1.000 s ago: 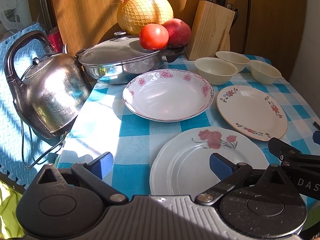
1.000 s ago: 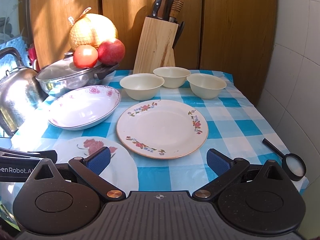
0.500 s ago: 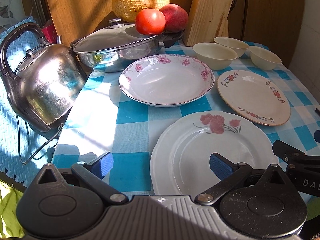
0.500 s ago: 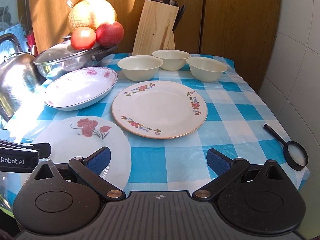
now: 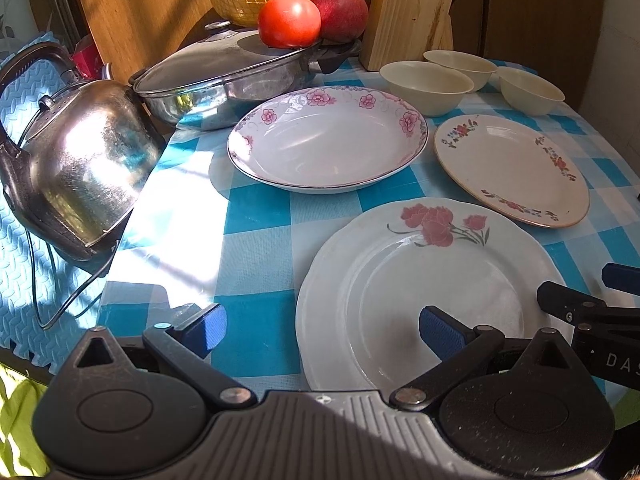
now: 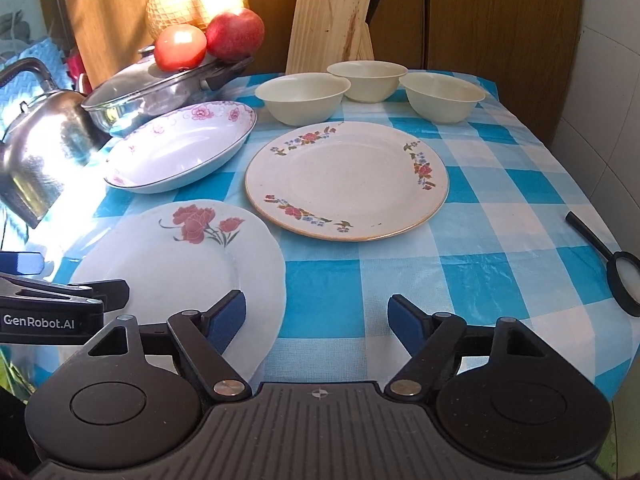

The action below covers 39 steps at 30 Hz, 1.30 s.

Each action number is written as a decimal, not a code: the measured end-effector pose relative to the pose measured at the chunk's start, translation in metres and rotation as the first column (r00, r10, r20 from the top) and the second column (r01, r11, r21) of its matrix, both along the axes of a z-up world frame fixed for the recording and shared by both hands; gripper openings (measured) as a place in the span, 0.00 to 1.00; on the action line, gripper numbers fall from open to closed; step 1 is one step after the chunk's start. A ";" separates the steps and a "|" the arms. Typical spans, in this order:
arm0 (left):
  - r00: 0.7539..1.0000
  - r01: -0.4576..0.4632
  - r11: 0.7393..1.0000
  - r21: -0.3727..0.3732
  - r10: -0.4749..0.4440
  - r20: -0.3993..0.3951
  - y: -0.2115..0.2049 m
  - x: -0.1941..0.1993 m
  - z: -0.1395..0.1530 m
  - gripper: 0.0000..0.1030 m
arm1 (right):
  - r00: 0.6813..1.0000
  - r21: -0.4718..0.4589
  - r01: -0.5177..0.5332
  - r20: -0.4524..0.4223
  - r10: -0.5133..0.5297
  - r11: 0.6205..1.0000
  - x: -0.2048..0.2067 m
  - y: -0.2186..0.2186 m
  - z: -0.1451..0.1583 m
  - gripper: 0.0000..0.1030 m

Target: Organize plates and bowls

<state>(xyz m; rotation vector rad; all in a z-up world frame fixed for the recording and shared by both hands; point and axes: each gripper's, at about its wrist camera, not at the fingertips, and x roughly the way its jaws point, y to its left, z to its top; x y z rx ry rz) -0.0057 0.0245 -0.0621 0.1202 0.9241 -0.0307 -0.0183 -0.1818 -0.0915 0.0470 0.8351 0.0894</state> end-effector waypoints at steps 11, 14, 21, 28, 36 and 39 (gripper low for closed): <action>0.999 0.019 0.999 -0.044 -0.021 -0.049 -0.002 0.007 -0.007 0.96 | 0.996 0.086 -0.077 -0.036 0.081 0.993 -0.006 0.003 0.000 0.67; 0.998 0.030 0.999 -0.042 -0.032 -0.047 -0.005 0.007 -0.007 0.96 | 0.996 0.095 -0.082 -0.035 0.085 0.992 -0.006 0.002 0.000 0.64; 0.996 0.064 0.996 -0.064 -0.068 -0.060 -0.010 0.008 -0.007 0.96 | 0.989 0.144 -0.140 -0.032 0.146 0.980 -0.008 0.005 0.000 0.42; 0.994 0.089 0.992 -0.087 -0.095 -0.063 -0.014 0.007 -0.006 0.87 | 0.989 0.163 -0.138 -0.030 0.145 0.977 -0.006 0.001 0.000 0.40; 0.992 0.121 0.992 -0.024 -0.122 -0.022 -0.023 -0.001 0.000 0.84 | 0.988 0.176 -0.149 -0.022 0.155 0.973 -0.012 -0.001 0.003 0.38; 0.979 0.203 0.976 -0.082 -0.204 -0.003 -0.033 -0.009 0.008 0.42 | 0.985 0.227 -0.170 0.001 0.174 0.959 -0.016 -0.004 0.007 0.29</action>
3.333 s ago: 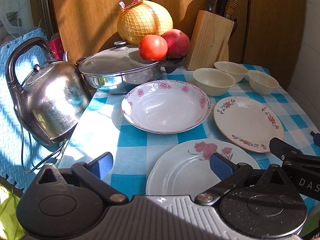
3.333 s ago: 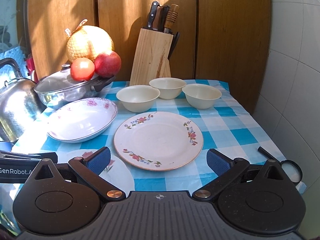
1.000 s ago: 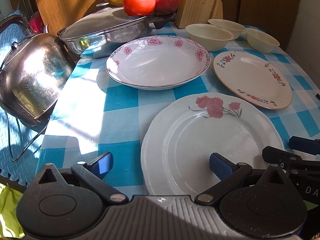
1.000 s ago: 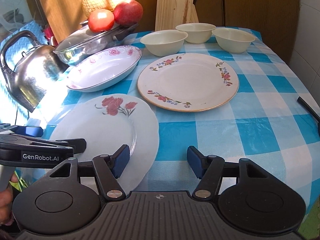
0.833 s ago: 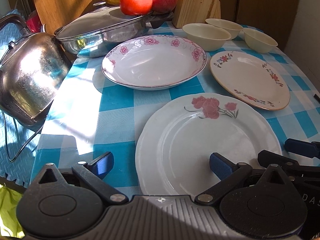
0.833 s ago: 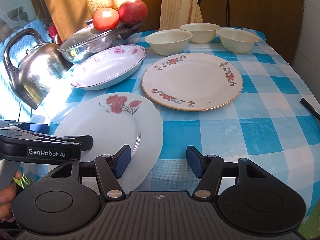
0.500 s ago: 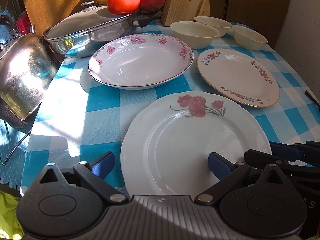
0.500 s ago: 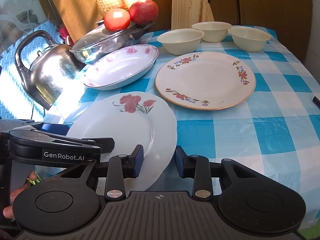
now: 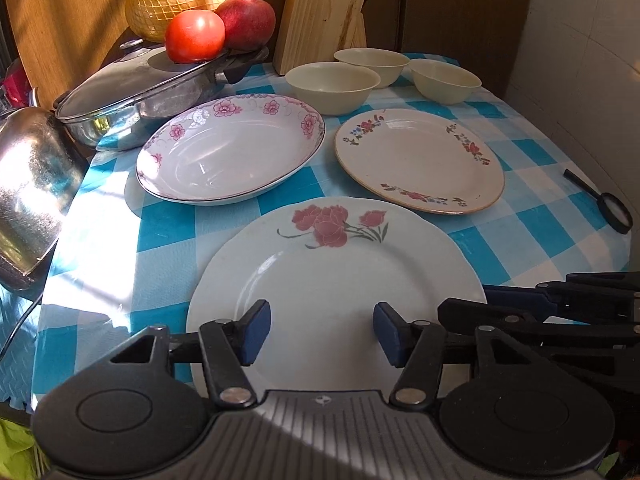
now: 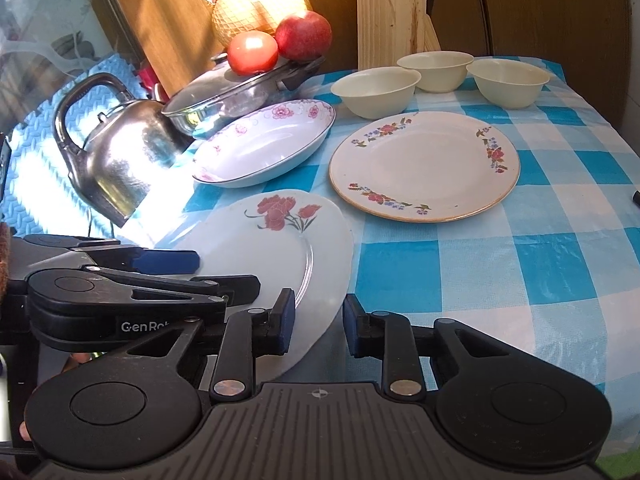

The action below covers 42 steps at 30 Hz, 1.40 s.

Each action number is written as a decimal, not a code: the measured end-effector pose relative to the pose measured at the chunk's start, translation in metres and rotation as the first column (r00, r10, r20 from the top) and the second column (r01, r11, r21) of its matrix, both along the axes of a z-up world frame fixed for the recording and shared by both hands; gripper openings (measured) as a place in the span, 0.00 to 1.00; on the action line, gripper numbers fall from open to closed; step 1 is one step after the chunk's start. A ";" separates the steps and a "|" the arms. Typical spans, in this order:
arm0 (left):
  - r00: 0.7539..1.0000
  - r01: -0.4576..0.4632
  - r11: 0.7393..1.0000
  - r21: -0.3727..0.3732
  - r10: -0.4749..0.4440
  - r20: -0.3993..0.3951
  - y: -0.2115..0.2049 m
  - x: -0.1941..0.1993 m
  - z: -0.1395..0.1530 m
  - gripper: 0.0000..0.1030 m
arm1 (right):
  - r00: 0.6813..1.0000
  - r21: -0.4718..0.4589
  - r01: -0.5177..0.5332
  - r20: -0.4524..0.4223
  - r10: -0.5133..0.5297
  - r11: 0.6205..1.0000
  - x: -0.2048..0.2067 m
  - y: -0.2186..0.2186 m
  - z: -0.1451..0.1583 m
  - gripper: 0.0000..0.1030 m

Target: Organize plates and bowls

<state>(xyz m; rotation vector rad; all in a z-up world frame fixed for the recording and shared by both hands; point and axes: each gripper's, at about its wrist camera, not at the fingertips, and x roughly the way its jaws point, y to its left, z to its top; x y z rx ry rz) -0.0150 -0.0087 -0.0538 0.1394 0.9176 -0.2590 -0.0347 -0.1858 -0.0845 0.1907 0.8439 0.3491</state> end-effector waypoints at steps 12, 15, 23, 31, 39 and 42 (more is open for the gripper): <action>0.990 -0.141 0.990 0.016 0.141 -0.007 0.030 0.016 -0.003 0.66 | 0.997 -0.007 0.076 -0.026 -0.076 0.997 0.008 -0.009 -0.008 0.41; 0.989 -0.149 0.988 0.040 0.149 -0.004 0.029 0.015 -0.005 0.68 | 0.997 0.005 0.068 -0.035 -0.067 0.998 0.009 -0.008 -0.008 0.42; 0.978 -0.199 0.980 -0.009 0.198 -0.063 0.043 0.020 -0.011 0.69 | 0.998 -0.001 0.048 -0.031 -0.048 0.999 0.011 -0.003 -0.009 0.44; 0.987 -0.144 0.990 0.006 0.144 -0.071 0.022 0.013 -0.009 0.75 | 1.000 -0.053 0.028 0.002 -0.028 0.998 0.006 0.007 -0.008 0.44; 0.989 -0.128 0.992 0.009 0.128 -0.073 0.019 0.012 -0.009 0.75 | 1.000 -0.056 0.023 0.008 -0.023 0.998 0.005 0.002 -0.008 0.44; 0.991 -0.121 0.993 0.014 0.121 -0.053 0.018 0.012 -0.007 0.75 | 0.999 -0.039 0.033 -0.002 -0.033 0.999 0.008 -0.001 -0.007 0.44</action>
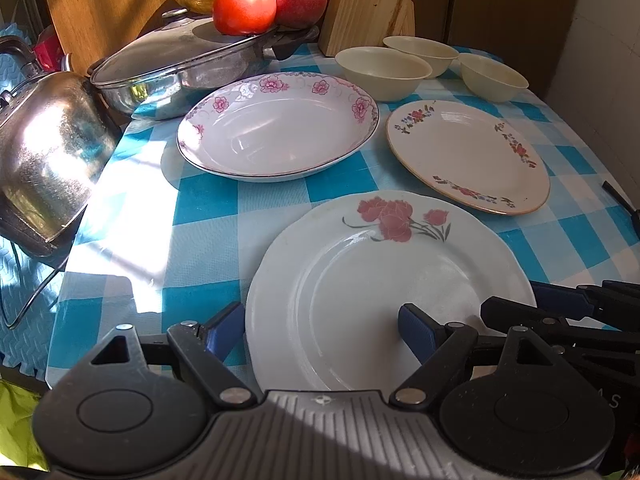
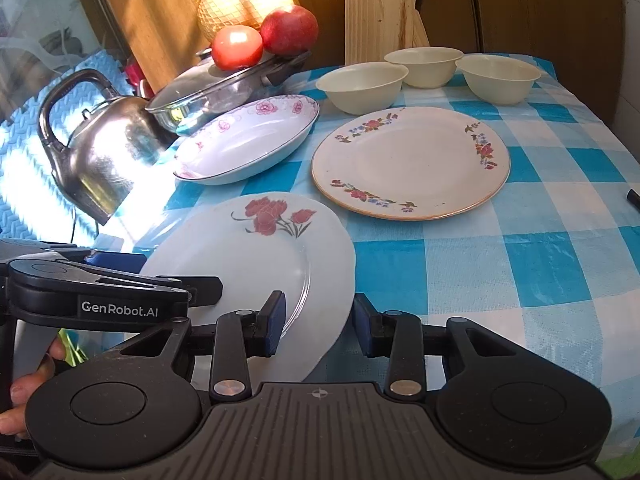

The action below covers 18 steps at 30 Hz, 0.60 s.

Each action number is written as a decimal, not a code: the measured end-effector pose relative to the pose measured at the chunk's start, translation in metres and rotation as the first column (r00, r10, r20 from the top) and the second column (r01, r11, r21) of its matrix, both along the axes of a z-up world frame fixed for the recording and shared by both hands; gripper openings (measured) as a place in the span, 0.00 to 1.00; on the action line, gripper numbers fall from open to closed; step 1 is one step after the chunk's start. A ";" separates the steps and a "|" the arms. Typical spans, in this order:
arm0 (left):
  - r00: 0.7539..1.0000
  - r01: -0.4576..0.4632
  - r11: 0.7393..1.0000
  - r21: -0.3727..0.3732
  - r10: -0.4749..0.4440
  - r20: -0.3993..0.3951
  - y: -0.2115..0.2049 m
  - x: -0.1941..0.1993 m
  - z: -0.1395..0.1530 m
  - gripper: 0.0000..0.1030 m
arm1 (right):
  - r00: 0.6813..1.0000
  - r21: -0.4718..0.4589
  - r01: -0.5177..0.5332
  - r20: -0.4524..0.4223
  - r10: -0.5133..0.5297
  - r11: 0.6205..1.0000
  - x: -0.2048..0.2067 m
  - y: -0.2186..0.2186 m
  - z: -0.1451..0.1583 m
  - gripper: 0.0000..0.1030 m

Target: Organize plates and bowls

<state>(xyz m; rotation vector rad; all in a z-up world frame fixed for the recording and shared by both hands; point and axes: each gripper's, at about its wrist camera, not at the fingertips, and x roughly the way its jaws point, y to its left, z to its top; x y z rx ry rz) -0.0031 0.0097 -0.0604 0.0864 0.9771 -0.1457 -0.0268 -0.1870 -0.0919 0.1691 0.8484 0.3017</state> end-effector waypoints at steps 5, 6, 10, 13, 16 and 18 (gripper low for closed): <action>1.000 0.004 1.000 0.020 -0.004 0.013 -0.003 0.000 0.001 0.75 | 0.998 -0.014 0.050 0.025 -0.050 0.999 0.001 -0.007 0.004 0.49; 1.000 0.001 1.000 0.021 -0.002 0.013 -0.003 0.001 0.001 0.75 | 0.998 -0.012 0.058 0.024 -0.057 0.998 0.002 -0.009 0.004 0.50; 1.000 -0.007 0.999 0.031 0.006 0.025 -0.004 0.002 0.003 0.76 | 0.996 -0.017 0.082 0.028 -0.082 0.996 0.003 -0.012 0.005 0.54; 1.000 -0.008 0.999 0.044 0.007 0.028 -0.006 0.003 0.003 0.76 | 0.995 -0.017 0.093 0.036 -0.092 0.996 0.004 -0.014 0.006 0.58; 0.999 -0.005 0.999 0.050 0.004 0.033 -0.007 0.003 0.003 0.76 | 0.994 -0.017 0.104 0.036 -0.104 0.994 0.005 -0.016 0.006 0.58; 0.999 -0.005 0.998 0.057 0.003 0.040 -0.008 0.004 0.004 0.76 | 0.993 -0.017 0.111 0.037 -0.111 0.994 0.006 -0.017 0.007 0.59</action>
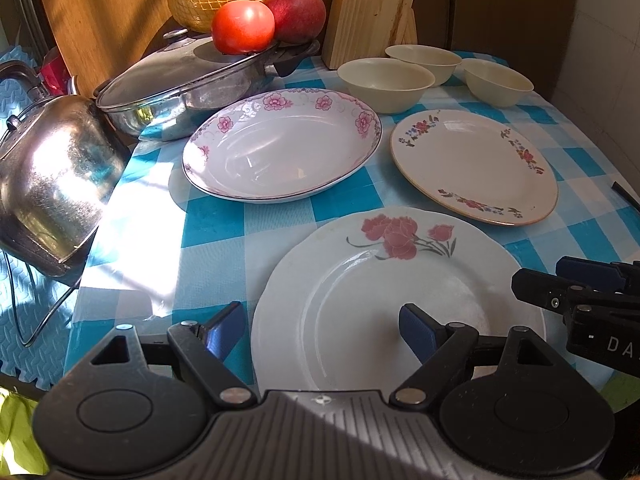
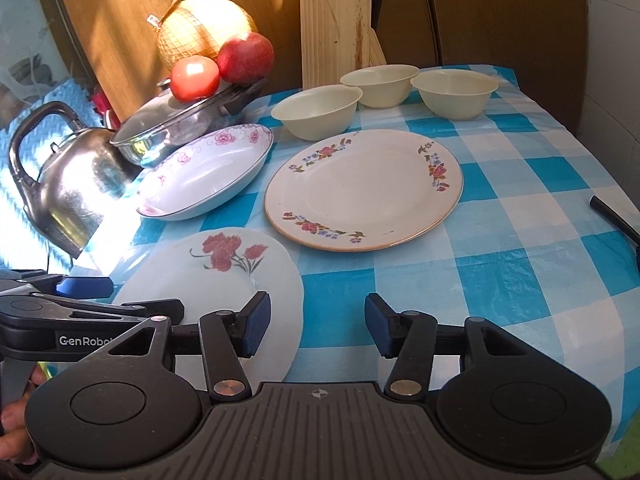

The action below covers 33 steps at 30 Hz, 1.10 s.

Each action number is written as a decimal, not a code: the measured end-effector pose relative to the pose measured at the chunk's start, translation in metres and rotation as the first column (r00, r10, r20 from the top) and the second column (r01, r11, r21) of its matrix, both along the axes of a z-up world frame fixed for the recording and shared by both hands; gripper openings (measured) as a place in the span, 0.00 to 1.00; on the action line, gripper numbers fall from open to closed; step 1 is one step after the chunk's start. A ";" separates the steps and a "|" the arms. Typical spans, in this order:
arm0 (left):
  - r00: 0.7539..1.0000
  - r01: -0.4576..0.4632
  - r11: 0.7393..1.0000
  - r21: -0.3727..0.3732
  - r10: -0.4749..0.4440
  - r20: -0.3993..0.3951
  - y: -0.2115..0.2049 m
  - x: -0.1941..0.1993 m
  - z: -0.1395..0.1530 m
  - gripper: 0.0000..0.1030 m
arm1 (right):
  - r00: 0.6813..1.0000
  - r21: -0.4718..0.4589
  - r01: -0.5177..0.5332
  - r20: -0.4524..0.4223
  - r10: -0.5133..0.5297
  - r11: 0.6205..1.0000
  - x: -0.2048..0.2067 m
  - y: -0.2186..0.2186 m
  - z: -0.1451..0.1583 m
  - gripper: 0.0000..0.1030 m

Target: Organize plates and bowls

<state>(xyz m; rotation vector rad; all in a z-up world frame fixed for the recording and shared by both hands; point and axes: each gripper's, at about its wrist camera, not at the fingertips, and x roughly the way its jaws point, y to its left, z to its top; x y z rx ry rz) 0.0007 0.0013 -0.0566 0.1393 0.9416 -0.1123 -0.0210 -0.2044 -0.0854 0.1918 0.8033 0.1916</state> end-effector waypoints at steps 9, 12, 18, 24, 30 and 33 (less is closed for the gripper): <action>1.000 0.007 1.000 0.024 -0.007 0.017 -0.006 0.003 0.002 0.76 | 1.000 0.000 0.019 -0.001 -0.019 1.000 0.004 -0.004 0.000 0.63; 1.000 0.009 1.000 0.028 -0.009 0.022 -0.008 0.005 0.003 0.76 | 1.000 0.004 0.027 -0.001 -0.027 1.000 0.004 -0.006 0.000 0.65; 0.999 0.018 0.999 0.040 -0.020 0.037 -0.013 0.008 0.006 0.76 | 0.999 0.008 0.041 -0.004 -0.041 0.999 0.006 -0.009 0.000 0.65; 0.997 0.045 0.998 0.044 -0.048 0.064 -0.024 0.015 0.015 0.76 | 0.999 0.002 0.050 0.004 -0.050 0.999 0.013 -0.011 0.004 0.66; 0.993 0.107 0.994 0.024 -0.108 0.052 -0.036 0.039 0.023 0.77 | 0.995 -0.010 0.101 0.015 -0.100 0.995 0.028 -0.025 0.010 0.66; 0.992 0.120 0.992 -0.038 -0.118 0.038 -0.039 0.065 0.030 0.77 | 0.992 -0.004 0.127 -0.006 -0.127 0.992 0.039 -0.036 0.009 0.66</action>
